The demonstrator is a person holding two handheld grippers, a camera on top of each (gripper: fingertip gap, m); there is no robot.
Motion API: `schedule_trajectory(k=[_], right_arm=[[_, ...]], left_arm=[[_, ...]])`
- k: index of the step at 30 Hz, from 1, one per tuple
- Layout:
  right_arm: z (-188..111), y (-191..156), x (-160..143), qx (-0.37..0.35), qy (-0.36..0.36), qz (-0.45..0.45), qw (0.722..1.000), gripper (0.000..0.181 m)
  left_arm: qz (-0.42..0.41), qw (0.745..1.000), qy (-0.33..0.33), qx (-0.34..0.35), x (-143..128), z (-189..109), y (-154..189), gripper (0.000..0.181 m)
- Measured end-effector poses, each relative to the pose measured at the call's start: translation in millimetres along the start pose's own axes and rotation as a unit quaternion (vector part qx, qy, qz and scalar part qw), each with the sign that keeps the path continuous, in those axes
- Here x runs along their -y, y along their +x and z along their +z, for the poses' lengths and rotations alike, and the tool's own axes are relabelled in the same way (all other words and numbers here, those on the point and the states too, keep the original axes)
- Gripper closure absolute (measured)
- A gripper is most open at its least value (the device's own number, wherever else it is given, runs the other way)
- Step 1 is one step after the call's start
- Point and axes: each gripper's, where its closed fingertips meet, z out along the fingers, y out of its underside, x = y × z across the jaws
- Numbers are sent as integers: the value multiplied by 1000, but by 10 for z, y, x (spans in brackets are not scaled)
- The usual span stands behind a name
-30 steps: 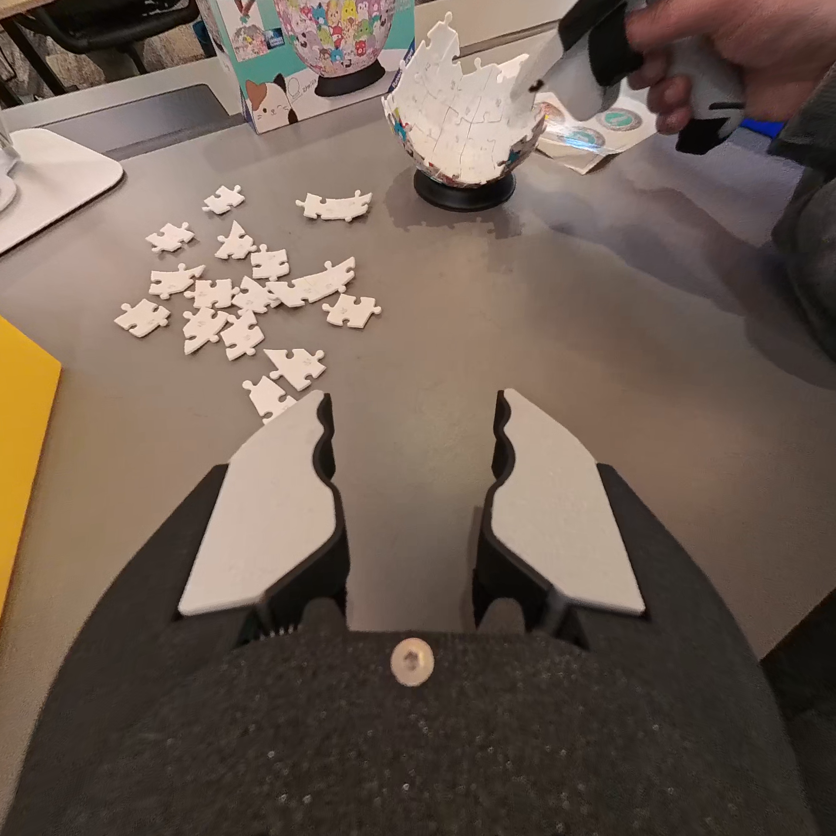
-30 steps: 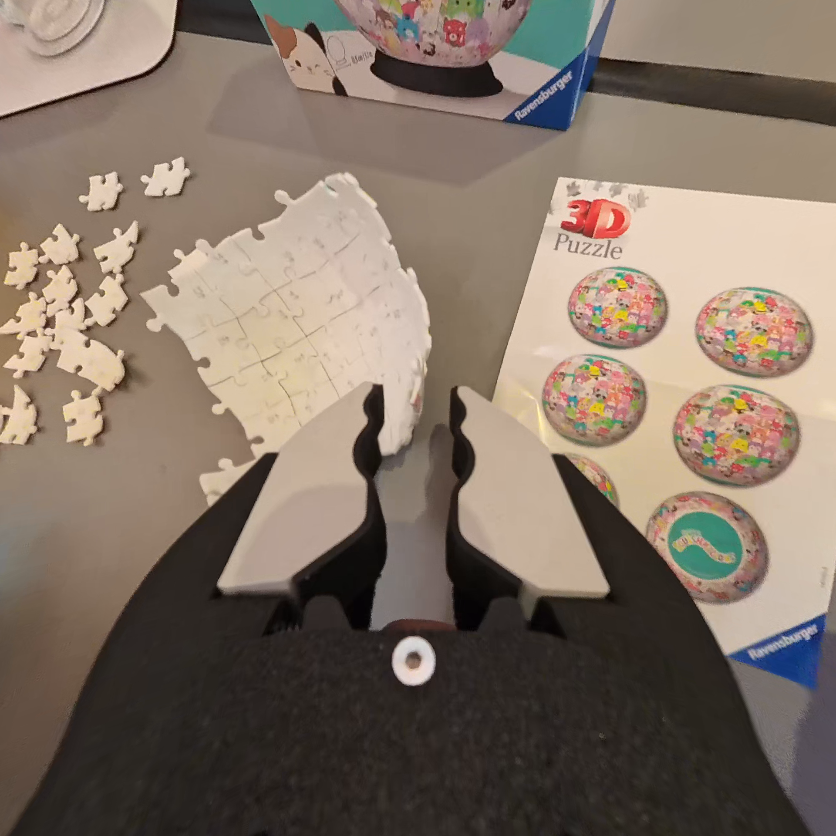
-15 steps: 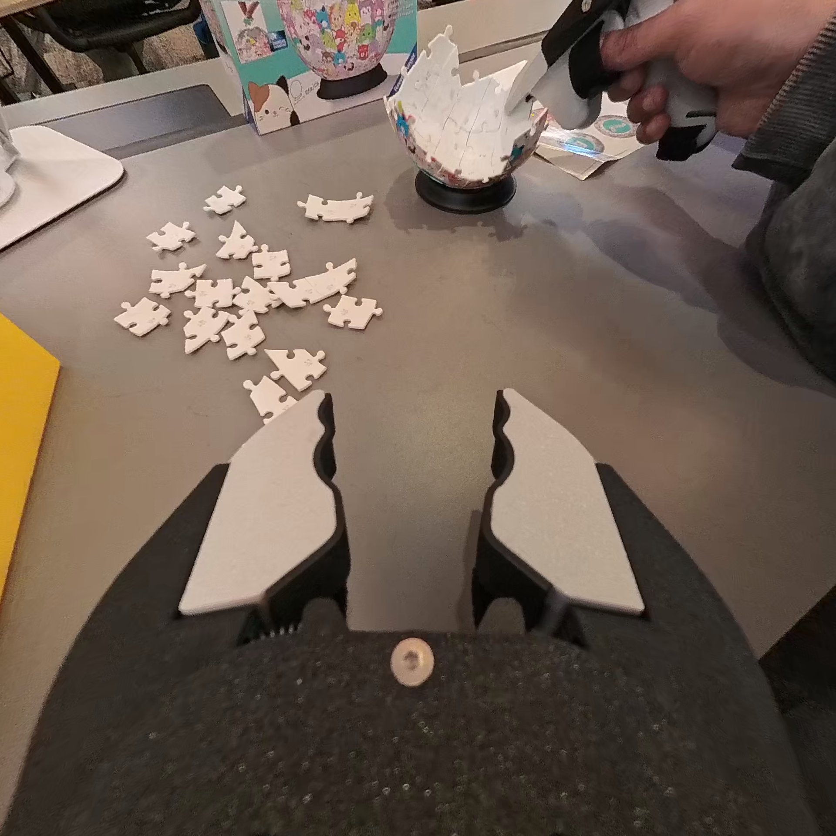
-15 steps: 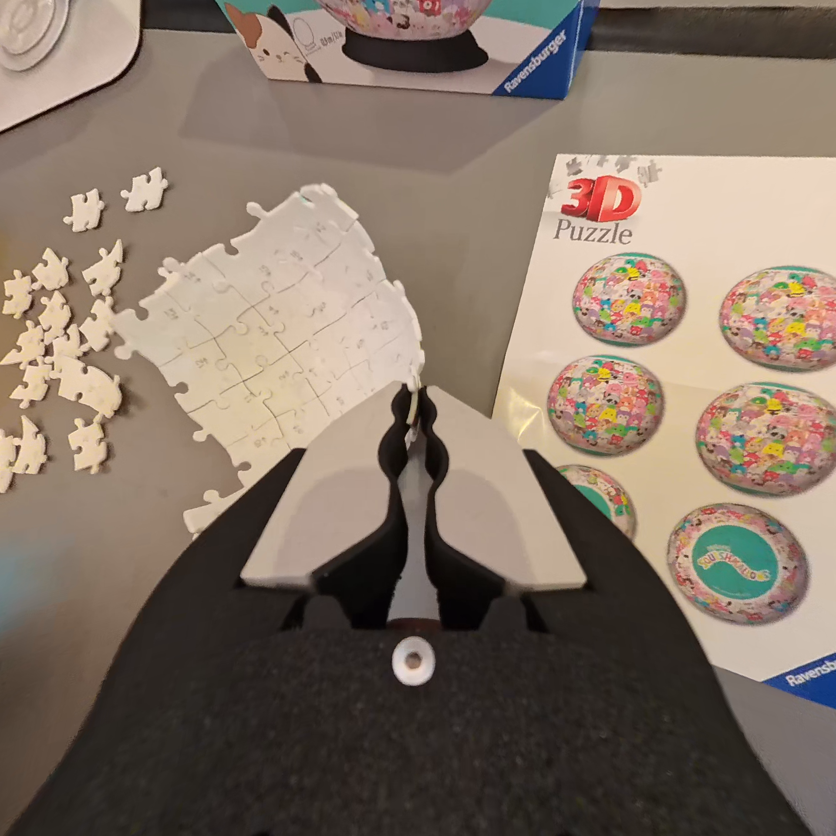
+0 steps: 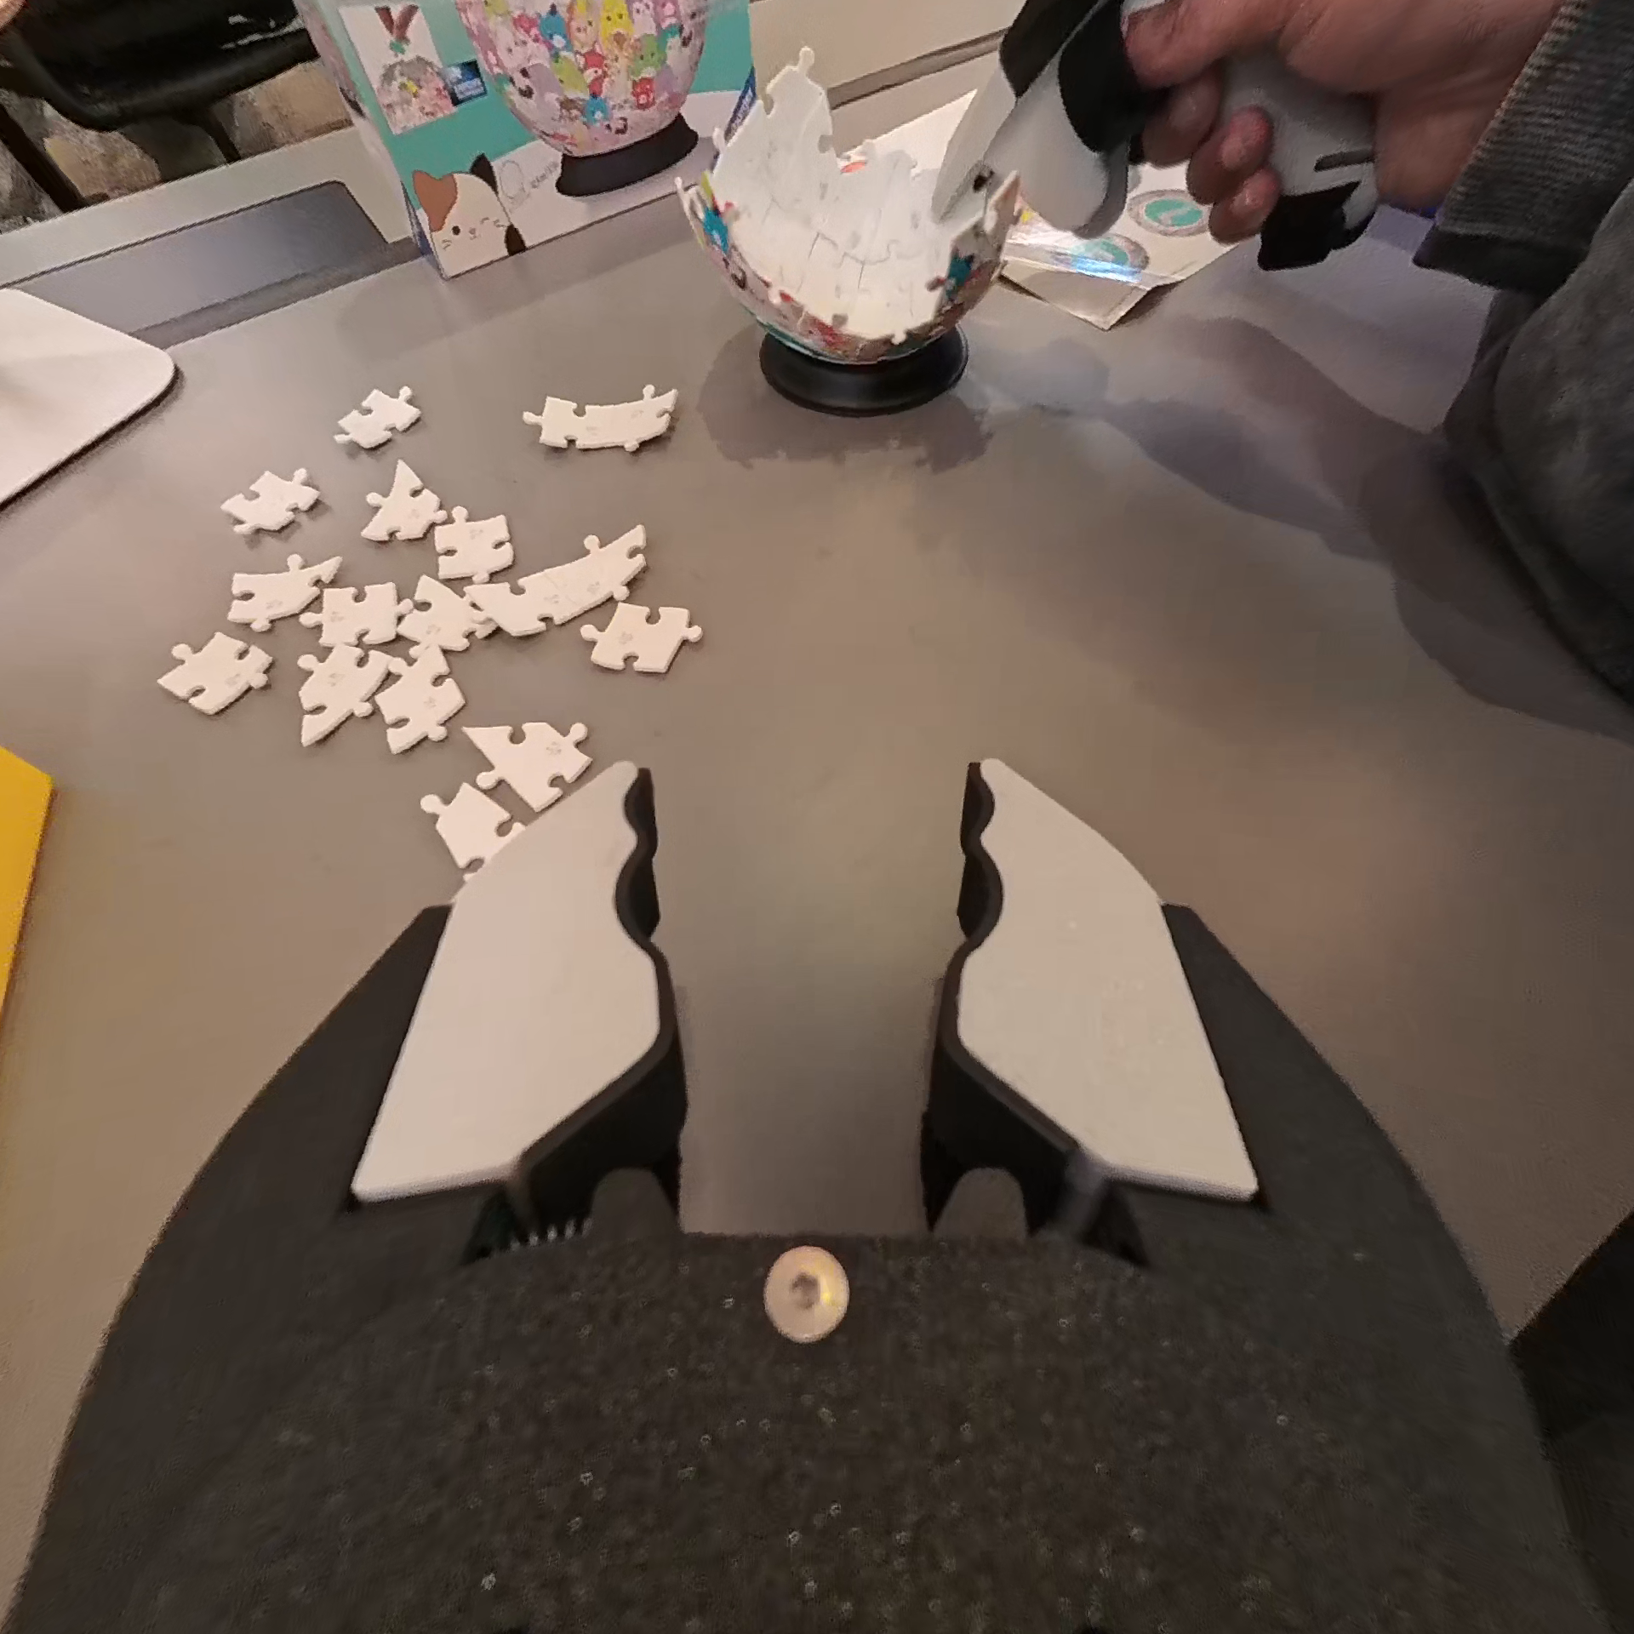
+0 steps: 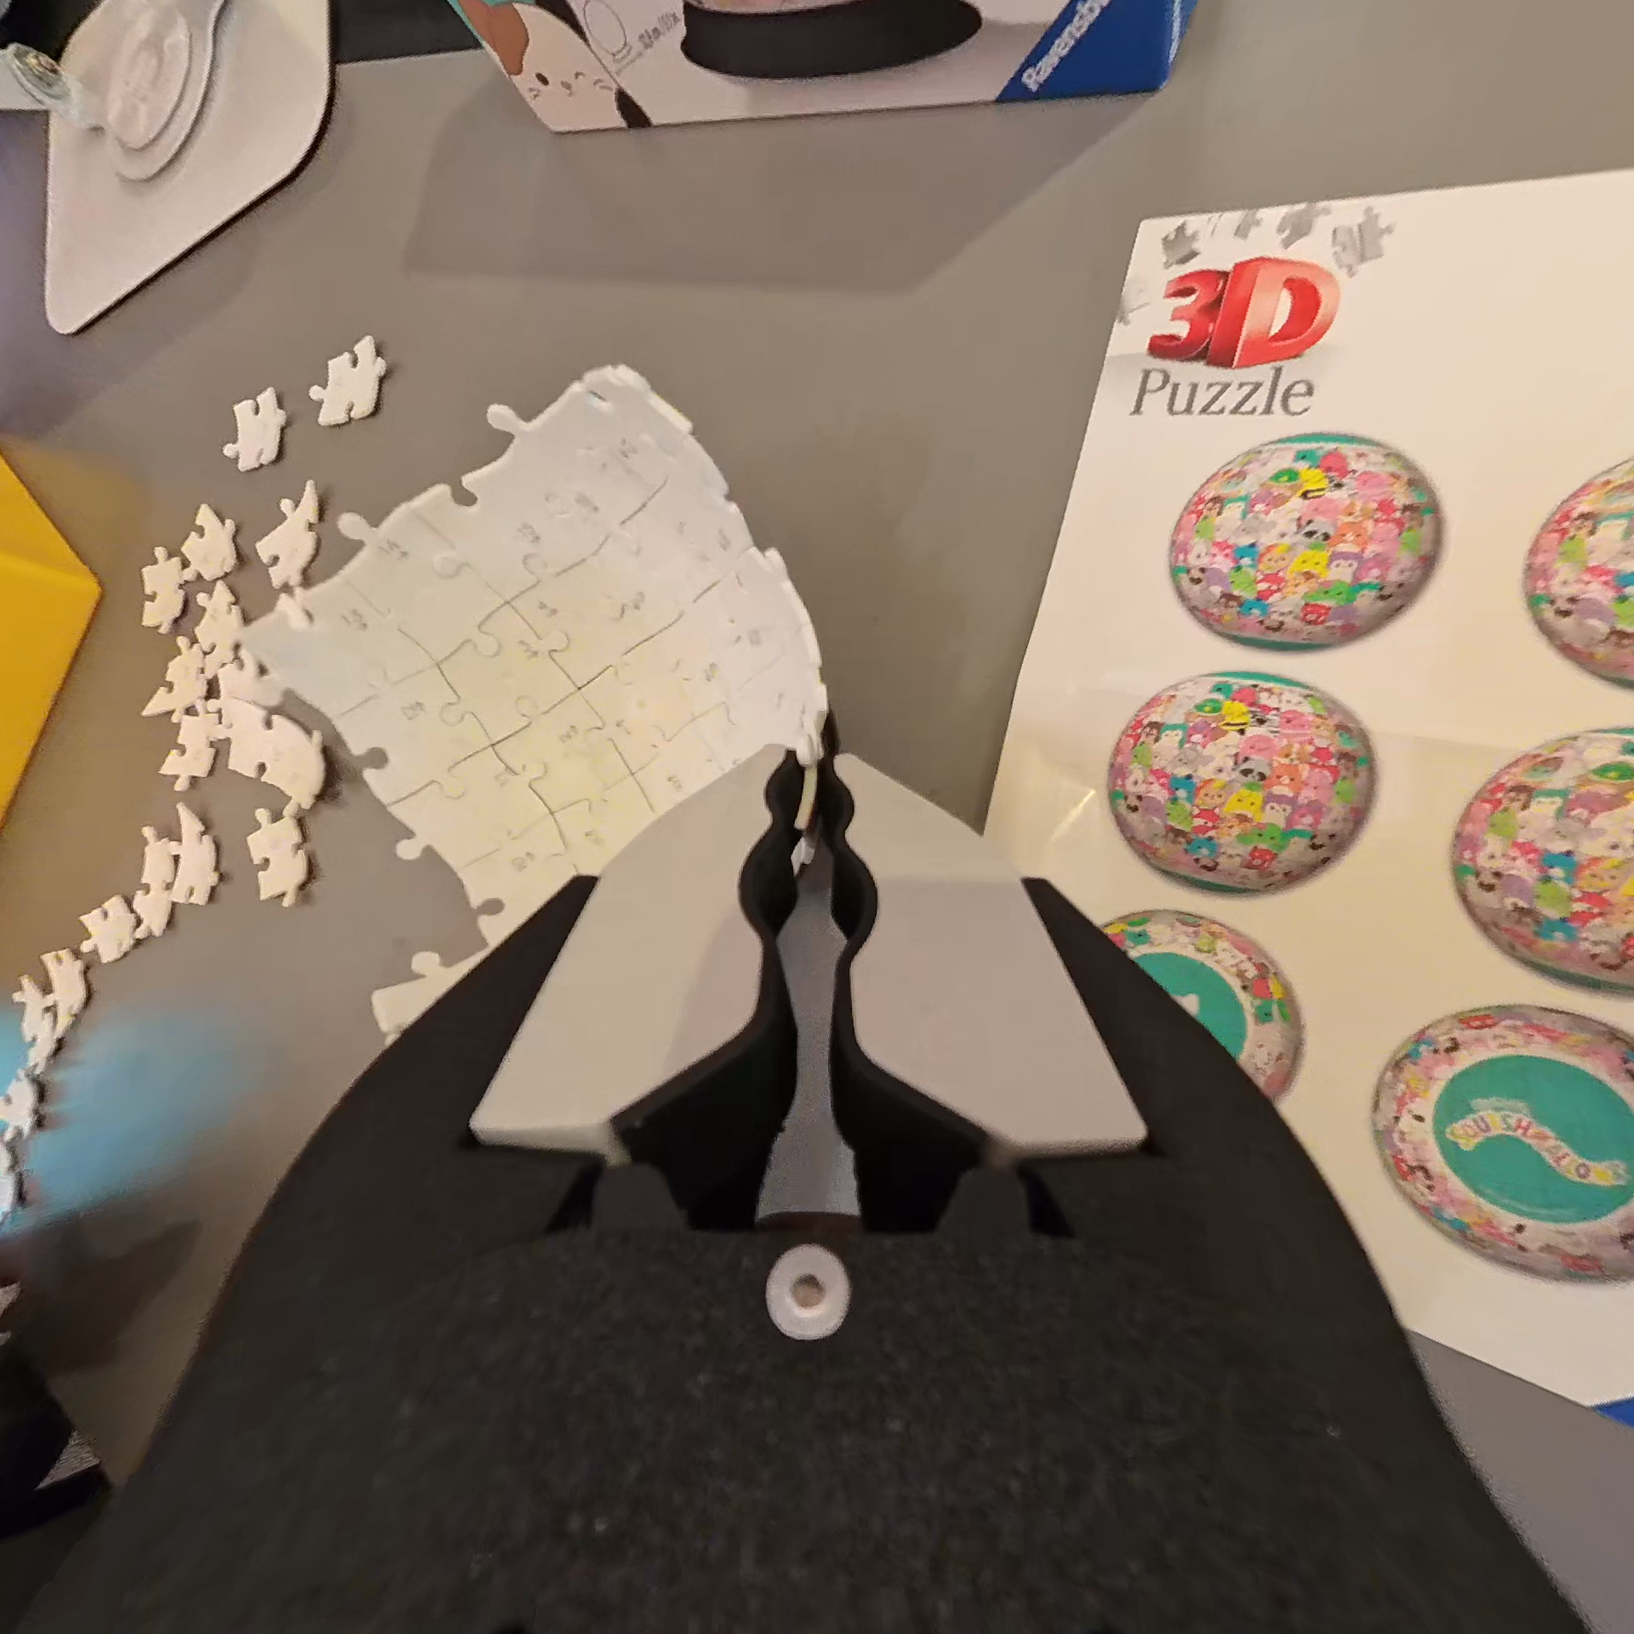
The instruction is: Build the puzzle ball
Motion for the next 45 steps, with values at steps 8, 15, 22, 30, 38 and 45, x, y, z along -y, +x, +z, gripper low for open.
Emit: schedule_trajectory(k=[8, 15, 22, 30, 38, 45], right_arm=[[54, -45, -35, 22, -11, 26, 999, 178], [78, -89, -90, 42, -32, 30, 998, 174], [105, -89, -123, 37, -42, 44, 997, 178], [116, -105, -118, 25, -49, 23, 998, 178], [88, -116, -92, 52, -40, 48, 997, 178], [98, -142, -86, 72, -39, 66, 994, 178]], left_arm=[[33, 999, -6, 16, 10, -5, 92, 115], [33, 999, -5, 13, -16, -36, 90, 115], [25, 1000, 0, 9, -10, -64, 75, 115], [24, 1000, 1, 7, -5, -70, 81, 115], [24, 1000, 0, 4, -2, -61, 97, 115], [10, 1000, 17, -19, 143, 16, 154, 115]])
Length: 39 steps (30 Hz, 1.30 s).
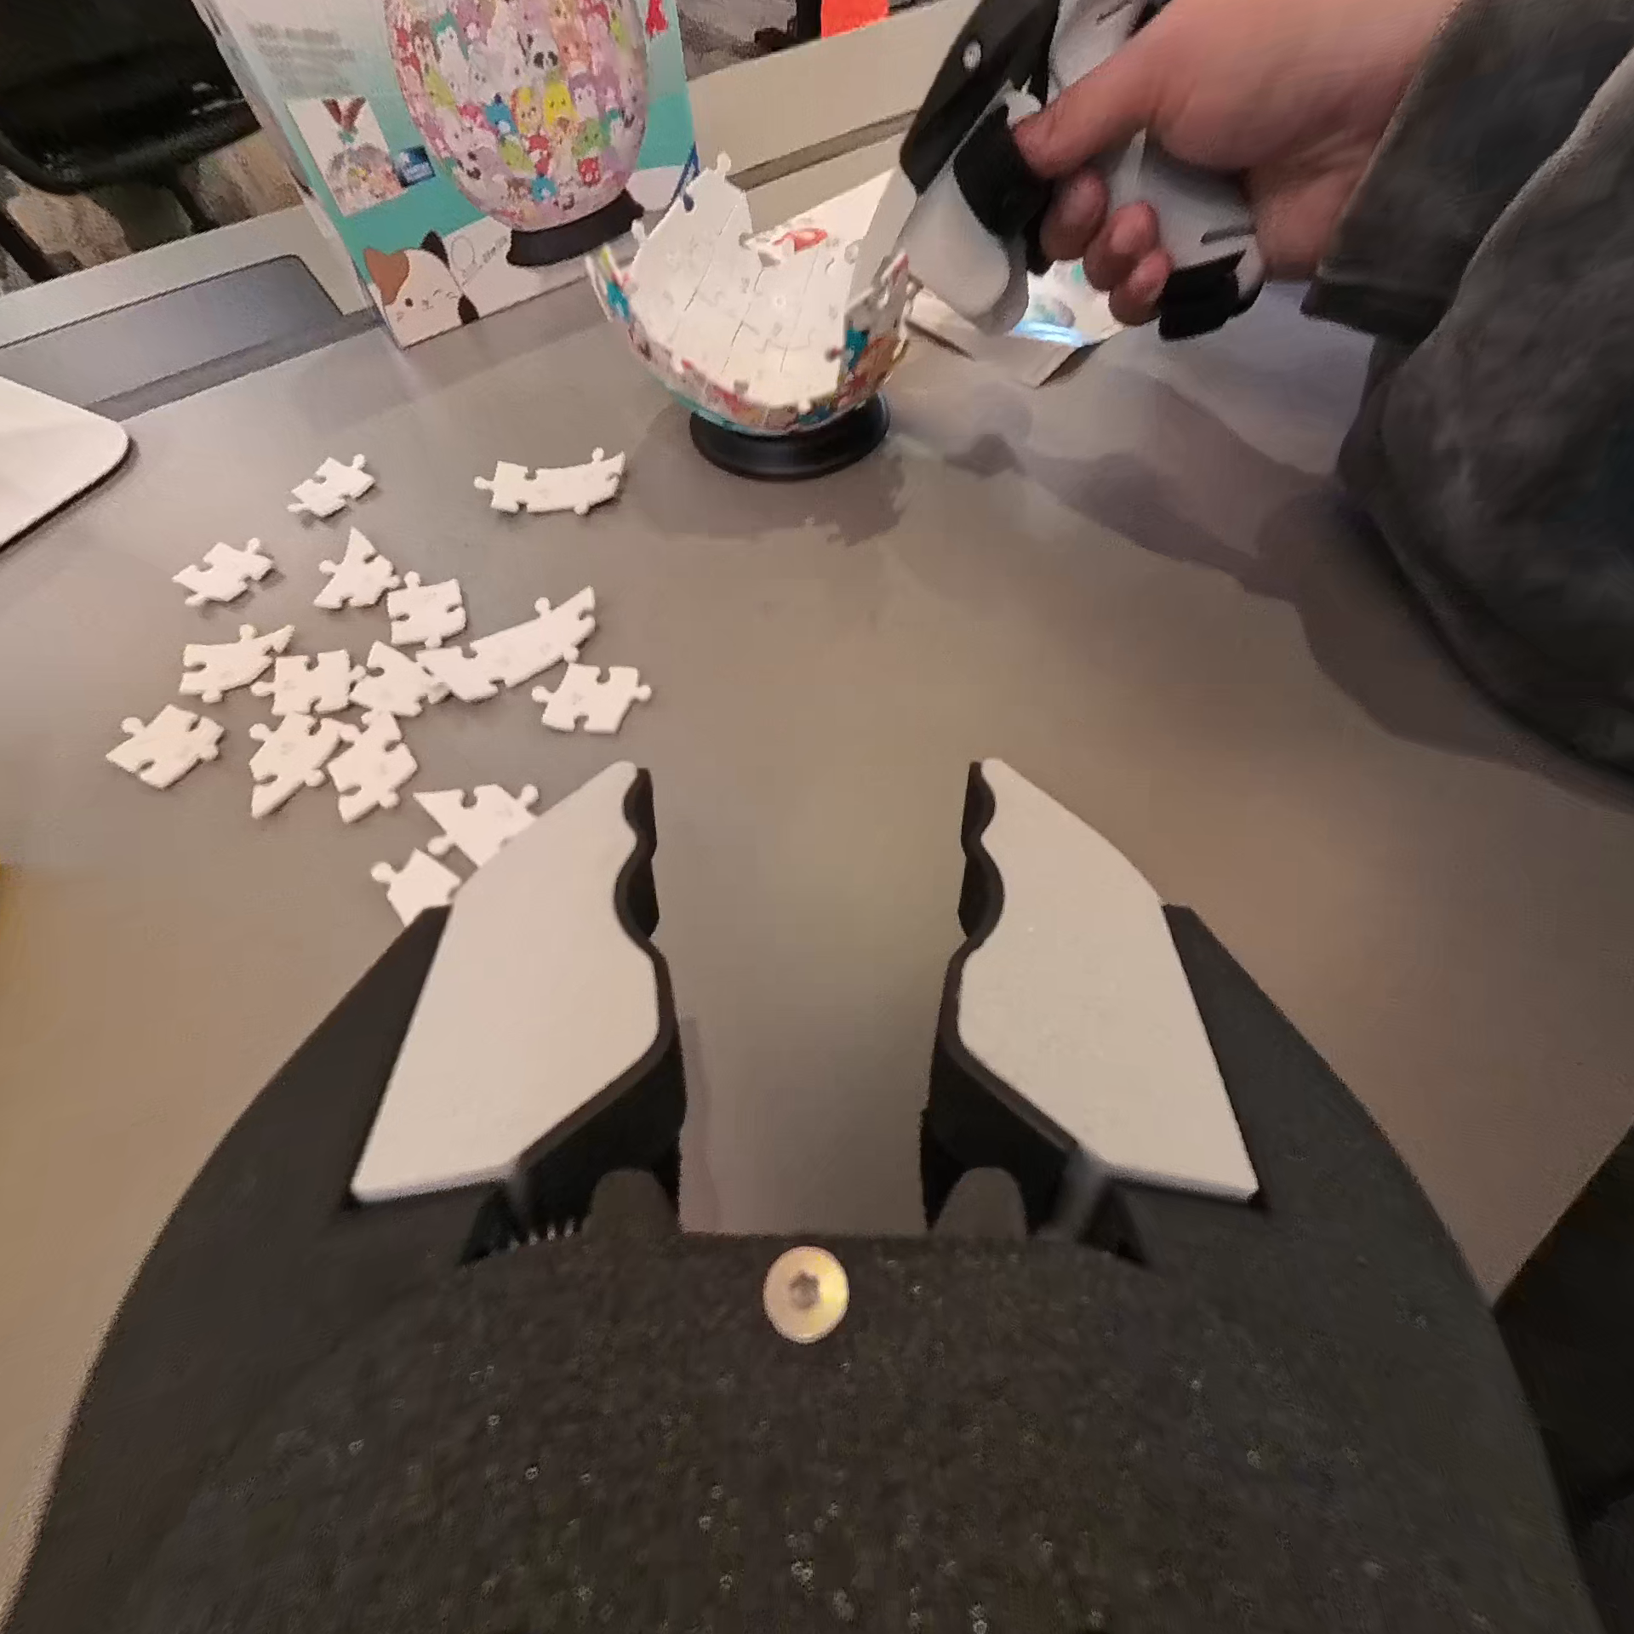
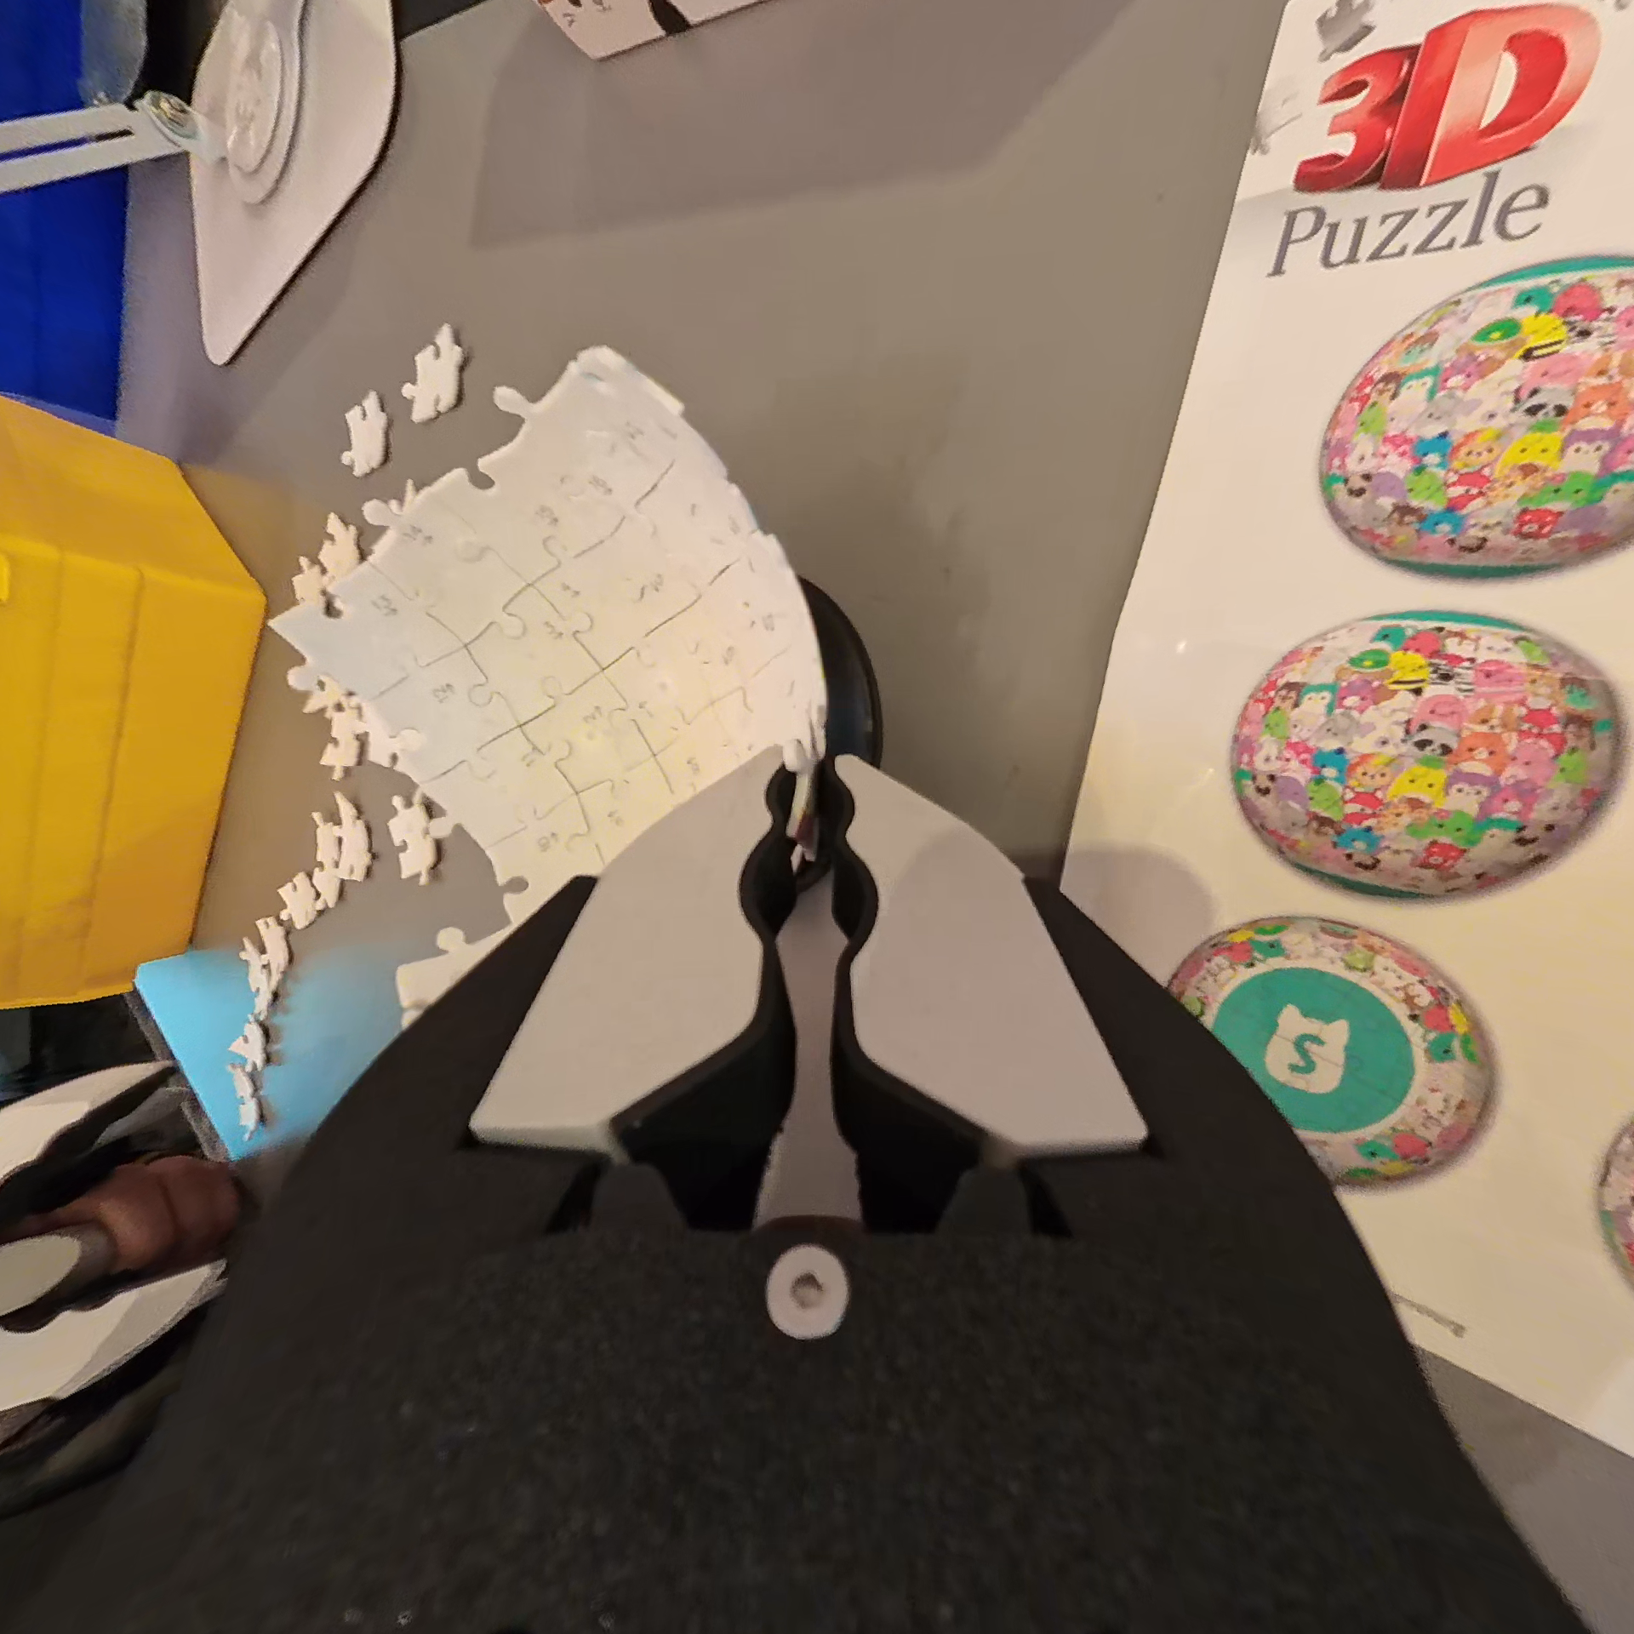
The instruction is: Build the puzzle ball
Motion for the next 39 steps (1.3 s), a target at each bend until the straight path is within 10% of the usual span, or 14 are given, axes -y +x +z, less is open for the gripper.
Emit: schedule_trajectory(k=[15, 27, 39], right_arm=[[-256, -39, 75, 32, 23, -31, 999, 157], [-821, -205, -430, 1, 156, -144, 977, 156], [-844, -294, -639, 20, 143, -153, 978, 156]], left_arm=[[-79, 995, -38, -50, 829, 898, -413, 120], [-280, 954, -105, -3, 740, 1804, -468, 118], [-278, 951, -102, 88, 799, 1890, -665, 174]])
